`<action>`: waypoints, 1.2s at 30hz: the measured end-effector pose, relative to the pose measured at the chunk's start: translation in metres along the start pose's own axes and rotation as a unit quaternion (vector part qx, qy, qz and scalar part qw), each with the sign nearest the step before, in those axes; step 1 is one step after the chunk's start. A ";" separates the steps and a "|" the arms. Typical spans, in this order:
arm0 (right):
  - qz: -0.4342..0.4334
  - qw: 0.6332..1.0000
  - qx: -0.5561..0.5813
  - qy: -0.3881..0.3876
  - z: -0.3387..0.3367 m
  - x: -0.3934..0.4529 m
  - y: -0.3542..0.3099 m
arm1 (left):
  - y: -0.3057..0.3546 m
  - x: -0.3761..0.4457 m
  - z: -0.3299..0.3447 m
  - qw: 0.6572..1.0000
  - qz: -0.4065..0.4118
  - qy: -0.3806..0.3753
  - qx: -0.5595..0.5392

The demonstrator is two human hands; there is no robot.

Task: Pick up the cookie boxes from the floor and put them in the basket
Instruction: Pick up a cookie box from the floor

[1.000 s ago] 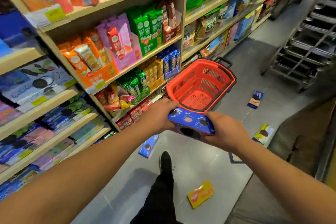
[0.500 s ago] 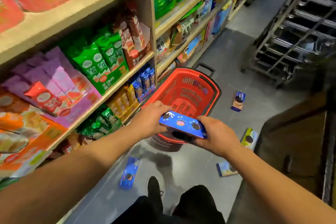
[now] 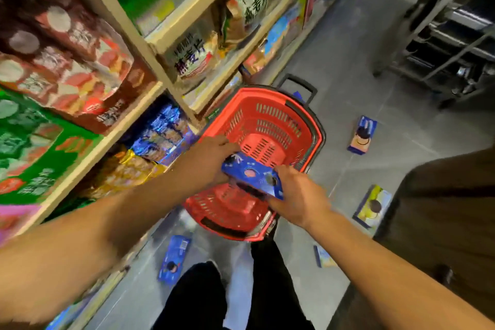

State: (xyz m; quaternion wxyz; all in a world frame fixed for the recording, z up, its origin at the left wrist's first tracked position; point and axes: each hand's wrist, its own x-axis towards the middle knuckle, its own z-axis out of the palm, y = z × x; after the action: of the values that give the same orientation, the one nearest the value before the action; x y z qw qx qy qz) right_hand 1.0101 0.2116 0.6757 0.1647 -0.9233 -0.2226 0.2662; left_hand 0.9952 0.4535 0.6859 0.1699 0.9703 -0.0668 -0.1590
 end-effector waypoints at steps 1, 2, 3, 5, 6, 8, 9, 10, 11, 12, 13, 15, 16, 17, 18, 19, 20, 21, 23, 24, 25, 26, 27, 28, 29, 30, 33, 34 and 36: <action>0.006 1.000 0.002 -0.011 0.002 0.017 0.013 | -0.003 0.018 0.007 1.000 -0.007 -0.007 -0.006; 0.003 1.000 -0.002 -0.022 0.006 0.034 0.025 | -0.007 0.036 0.016 1.000 -0.014 -0.014 -0.014; -0.007 0.999 -0.011 -0.031 0.009 0.051 0.036 | -0.010 0.053 0.024 0.999 -0.016 -0.017 -0.023; -0.015 0.999 -0.026 -0.029 0.017 0.086 0.055 | -0.019 0.085 0.041 0.999 -0.027 -0.013 -0.045; -0.014 0.999 -0.033 -0.031 0.021 0.103 0.061 | -0.026 0.098 0.052 0.998 -0.039 -0.013 -0.056; -0.005 0.998 -0.044 -0.038 0.039 0.137 0.077 | -0.044 0.129 0.082 0.996 -0.055 -0.019 -0.068; -0.001 0.998 -0.045 -0.043 0.049 0.152 0.085 | -0.054 0.142 0.097 0.995 -0.060 -0.024 -0.074; 0.008 0.998 -0.044 -0.045 0.059 0.165 0.091 | -0.062 0.154 0.113 0.995 -0.062 -0.028 -0.078; 0.017 0.998 -0.047 -0.047 0.072 0.181 0.100 | -0.072 0.168 0.132 0.995 -0.061 -0.027 -0.079; 0.021 0.997 -0.055 -0.050 0.087 0.198 0.110 | -0.082 0.184 0.151 0.995 -0.064 -0.022 -0.079; 0.025 0.996 -0.070 -0.055 0.101 0.214 0.119 | -0.093 0.197 0.170 0.995 -0.066 -0.019 -0.074; 0.038 0.992 -0.101 -0.060 0.136 0.252 0.139 | -0.116 0.228 0.215 0.996 -0.068 -0.028 -0.048; 0.045 0.990 -0.116 -0.062 0.152 0.269 0.148 | -0.125 0.242 0.235 0.997 -0.067 -0.034 -0.032; 0.057 0.988 -0.128 -0.064 0.169 0.286 0.158 | -0.134 0.256 0.255 0.997 -0.066 -0.037 -0.019; 0.068 0.986 -0.139 -0.067 0.183 0.299 0.167 | -0.141 0.268 0.271 0.997 -0.066 -0.037 -0.008; 0.077 0.983 -0.151 -0.068 0.196 0.312 0.174 | -0.145 0.278 0.285 0.997 -0.066 -0.038 0.001; 0.084 0.981 -0.165 -0.064 0.211 0.324 0.182 | -0.152 0.288 0.301 0.997 -0.066 -0.042 0.010; 0.092 0.978 -0.177 -0.055 0.228 0.338 0.190 | -0.160 0.300 0.321 0.997 -0.061 -0.045 0.023; 0.111 0.975 -0.187 -0.052 0.254 0.360 0.202 | -0.174 0.318 0.350 0.996 -0.056 -0.054 0.050; 0.116 0.974 -0.190 -0.047 0.265 0.370 0.207 | -0.179 0.326 0.362 0.995 -0.056 -0.059 0.060; 0.116 0.973 -0.194 -0.038 0.277 0.379 0.213 | -0.185 0.335 0.374 0.994 -0.055 -0.061 0.070; 0.116 0.973 -0.197 -0.028 0.285 0.387 0.217 | -0.189 0.343 0.384 0.994 -0.053 -0.060 0.077; 0.119 0.973 -0.195 -0.023 0.293 0.396 0.223 | -0.194 0.351 0.394 0.994 -0.050 -0.060 0.080; 0.124 0.974 -0.191 -0.021 0.299 0.405 0.226 | -0.198 0.357 0.403 0.994 -0.051 -0.062 0.077; 0.132 0.973 -0.187 -0.026 0.304 0.412 0.230 | -0.202 0.363 0.410 0.994 -0.051 -0.064 0.070; 0.142 0.972 -0.184 -0.031 0.310 0.420 0.236 | -0.206 0.369 0.419 0.995 -0.050 -0.062 0.067; 0.162 0.968 -0.183 -0.060 0.322 0.444 0.248 | -0.218 0.382 0.438 0.995 -0.050 -0.050 0.076; 0.168 0.967 -0.181 -0.067 0.327 0.452 0.252 | -0.221 0.387 0.444 0.994 -0.050 -0.052 0.080; 0.186 0.963 -0.176 -0.084 0.334 0.463 0.258 | -0.225 0.396 0.457 0.994 -0.052 -0.054 0.077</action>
State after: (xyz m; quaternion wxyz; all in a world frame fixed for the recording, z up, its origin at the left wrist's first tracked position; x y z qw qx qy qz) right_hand 1.2563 0.2859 0.1048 -0.0724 -0.9373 -0.1034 0.3250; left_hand 1.2332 0.4500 0.0859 0.0822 0.9726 -0.0374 -0.2145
